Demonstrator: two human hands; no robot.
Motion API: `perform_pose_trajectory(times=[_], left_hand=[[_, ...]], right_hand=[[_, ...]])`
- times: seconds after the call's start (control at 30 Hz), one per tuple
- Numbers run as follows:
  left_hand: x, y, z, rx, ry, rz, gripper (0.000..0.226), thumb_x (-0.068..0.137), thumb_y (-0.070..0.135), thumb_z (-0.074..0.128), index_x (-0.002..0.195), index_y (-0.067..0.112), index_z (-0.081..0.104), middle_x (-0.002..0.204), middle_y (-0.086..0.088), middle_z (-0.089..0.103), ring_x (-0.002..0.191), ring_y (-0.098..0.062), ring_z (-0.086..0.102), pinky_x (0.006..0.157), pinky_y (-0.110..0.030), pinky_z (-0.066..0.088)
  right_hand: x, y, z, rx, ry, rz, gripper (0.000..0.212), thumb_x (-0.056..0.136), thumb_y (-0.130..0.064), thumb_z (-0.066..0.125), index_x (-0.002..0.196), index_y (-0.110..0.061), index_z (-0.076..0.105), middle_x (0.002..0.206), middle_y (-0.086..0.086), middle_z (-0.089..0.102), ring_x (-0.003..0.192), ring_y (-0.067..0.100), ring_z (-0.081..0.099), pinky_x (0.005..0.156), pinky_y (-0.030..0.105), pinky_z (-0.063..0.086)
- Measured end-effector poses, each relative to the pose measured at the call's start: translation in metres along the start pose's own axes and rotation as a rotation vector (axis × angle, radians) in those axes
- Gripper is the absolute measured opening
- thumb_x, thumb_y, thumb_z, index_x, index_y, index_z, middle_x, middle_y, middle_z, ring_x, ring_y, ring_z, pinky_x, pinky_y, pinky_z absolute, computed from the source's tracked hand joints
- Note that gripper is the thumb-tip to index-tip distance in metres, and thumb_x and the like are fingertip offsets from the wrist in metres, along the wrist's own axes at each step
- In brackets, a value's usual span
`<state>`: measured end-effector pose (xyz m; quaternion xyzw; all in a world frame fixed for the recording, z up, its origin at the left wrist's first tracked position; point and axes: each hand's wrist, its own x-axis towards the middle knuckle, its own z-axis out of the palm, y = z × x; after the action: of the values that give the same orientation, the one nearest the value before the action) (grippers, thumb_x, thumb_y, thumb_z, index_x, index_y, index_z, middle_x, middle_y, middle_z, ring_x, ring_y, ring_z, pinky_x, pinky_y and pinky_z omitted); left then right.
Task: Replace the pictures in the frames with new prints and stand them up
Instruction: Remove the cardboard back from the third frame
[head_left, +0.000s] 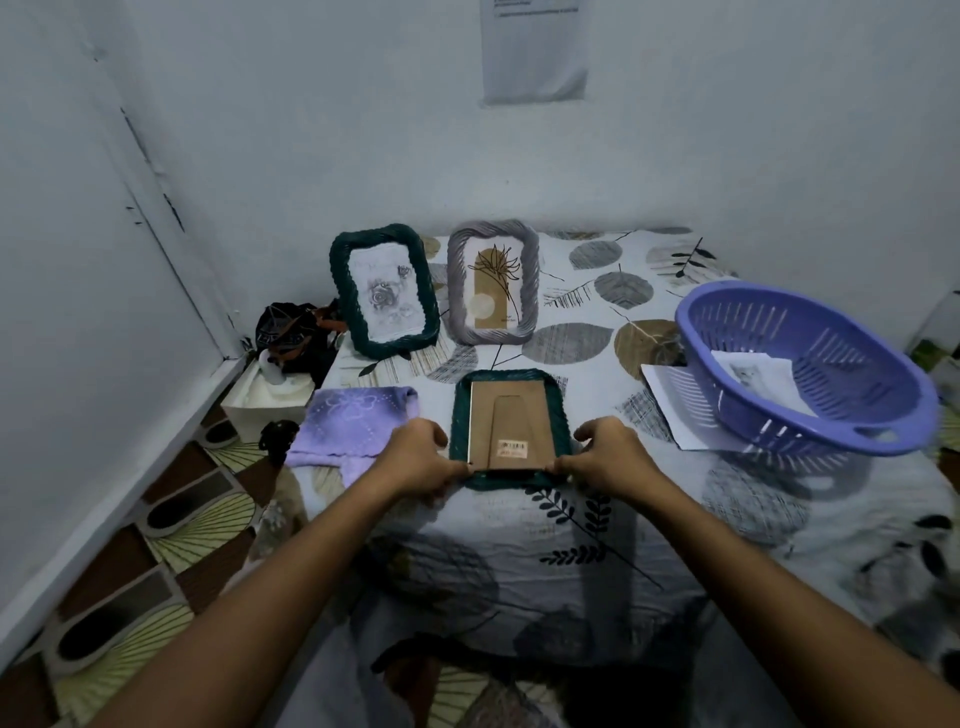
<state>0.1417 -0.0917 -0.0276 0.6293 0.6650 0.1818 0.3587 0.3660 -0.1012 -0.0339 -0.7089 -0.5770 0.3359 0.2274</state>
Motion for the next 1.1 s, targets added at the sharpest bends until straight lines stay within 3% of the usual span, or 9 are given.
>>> perform_pose_trajectory(times=[0.07, 0.17, 0.3, 0.53, 0.6, 0.67, 0.8, 0.97, 1.1], left_hand=[[-0.006, 0.001, 0.003, -0.089, -0.034, -0.027, 0.031, 0.083, 0.011, 0.075, 0.099, 0.006, 0.049, 0.06, -0.017, 0.065, 0.036, -0.018, 0.057, 0.041, -0.027, 0.049], [-0.006, 0.001, 0.005, -0.23, -0.026, -0.077, 0.03, 0.082, 0.005, 0.074, 0.093, 0.006, 0.046, 0.065, -0.023, 0.063, 0.04, -0.024, 0.055, 0.043, -0.029, 0.047], [-0.006, 0.002, 0.005, -0.387, -0.034, -0.119, 0.027, 0.084, -0.001, 0.07, 0.095, 0.004, 0.046, 0.069, -0.027, 0.059, 0.042, -0.022, 0.05, 0.04, -0.027, 0.043], [-0.004, 0.001, 0.013, -0.431, 0.01, -0.13, 0.027, 0.083, -0.009, 0.065, 0.086, 0.005, 0.043, 0.059, -0.024, 0.055, 0.037, -0.021, 0.044, 0.036, -0.024, 0.04], [0.0, -0.001, 0.015, -0.455, 0.032, -0.14, 0.022, 0.084, -0.011, 0.062, 0.082, 0.003, 0.045, 0.055, -0.023, 0.056, 0.033, -0.022, 0.043, 0.039, -0.028, 0.042], [0.001, -0.002, 0.017, -0.494, 0.051, -0.158, 0.018, 0.084, -0.012, 0.058, 0.082, 0.001, 0.046, 0.052, -0.022, 0.054, 0.032, -0.022, 0.043, 0.041, -0.031, 0.044], [0.001, -0.003, 0.018, -0.591, 0.034, -0.192, 0.018, 0.088, -0.015, 0.049, 0.087, 0.003, 0.045, 0.06, -0.021, 0.048, 0.034, -0.018, 0.039, 0.04, -0.028, 0.04], [0.003, -0.001, 0.014, -0.511, -0.011, -0.223, 0.016, 0.091, -0.011, 0.046, 0.088, 0.004, 0.044, 0.06, -0.02, 0.052, 0.034, -0.022, 0.046, 0.035, -0.026, 0.043], [0.002, 0.005, -0.001, -0.318, -0.123, -0.192, 0.012, 0.092, -0.006, 0.054, 0.085, 0.002, 0.048, 0.063, -0.021, 0.058, 0.036, -0.019, 0.053, 0.033, -0.021, 0.039]], right_hand=[[-0.002, -0.001, -0.001, 0.038, -0.03, 0.027, 0.041, 0.071, -0.021, 0.084, 0.091, 0.01, 0.066, 0.078, 0.026, 0.07, 0.059, 0.028, 0.064, 0.056, 0.042, 0.056], [-0.004, -0.004, -0.002, 0.086, -0.05, 0.06, 0.03, 0.07, -0.017, 0.084, 0.076, 0.009, 0.068, 0.067, 0.025, 0.069, 0.053, 0.031, 0.064, 0.051, 0.036, 0.055], [-0.001, -0.01, -0.003, 0.149, -0.072, 0.114, 0.032, 0.067, -0.014, 0.086, 0.077, 0.01, 0.068, 0.068, 0.024, 0.069, 0.057, 0.033, 0.067, 0.062, 0.046, 0.06], [0.004, -0.01, -0.004, 0.241, -0.139, 0.211, 0.029, 0.068, -0.005, 0.084, 0.081, 0.012, 0.065, 0.07, 0.029, 0.068, 0.065, 0.038, 0.07, 0.073, 0.047, 0.06], [0.004, -0.01, -0.004, 0.258, -0.144, 0.227, 0.027, 0.071, -0.002, 0.081, 0.083, 0.013, 0.064, 0.072, 0.031, 0.067, 0.063, 0.037, 0.069, 0.067, 0.043, 0.06], [0.006, -0.009, -0.004, 0.294, -0.145, 0.242, 0.023, 0.073, 0.001, 0.078, 0.083, 0.014, 0.061, 0.072, 0.032, 0.066, 0.054, 0.034, 0.066, 0.053, 0.037, 0.059], [0.008, -0.004, -0.003, 0.363, -0.159, 0.261, 0.017, 0.078, 0.006, 0.072, 0.084, 0.012, 0.057, 0.061, 0.03, 0.061, 0.043, 0.029, 0.063, 0.038, 0.026, 0.051], [0.009, -0.002, -0.004, 0.411, -0.196, 0.277, 0.01, 0.083, 0.008, 0.065, 0.085, 0.013, 0.057, 0.057, 0.027, 0.063, 0.041, 0.026, 0.063, 0.035, 0.023, 0.049], [0.009, -0.003, -0.008, 0.348, -0.212, 0.273, 0.013, 0.081, 0.004, 0.069, 0.082, 0.011, 0.059, 0.055, 0.023, 0.061, 0.038, 0.023, 0.059, 0.038, 0.024, 0.05]])
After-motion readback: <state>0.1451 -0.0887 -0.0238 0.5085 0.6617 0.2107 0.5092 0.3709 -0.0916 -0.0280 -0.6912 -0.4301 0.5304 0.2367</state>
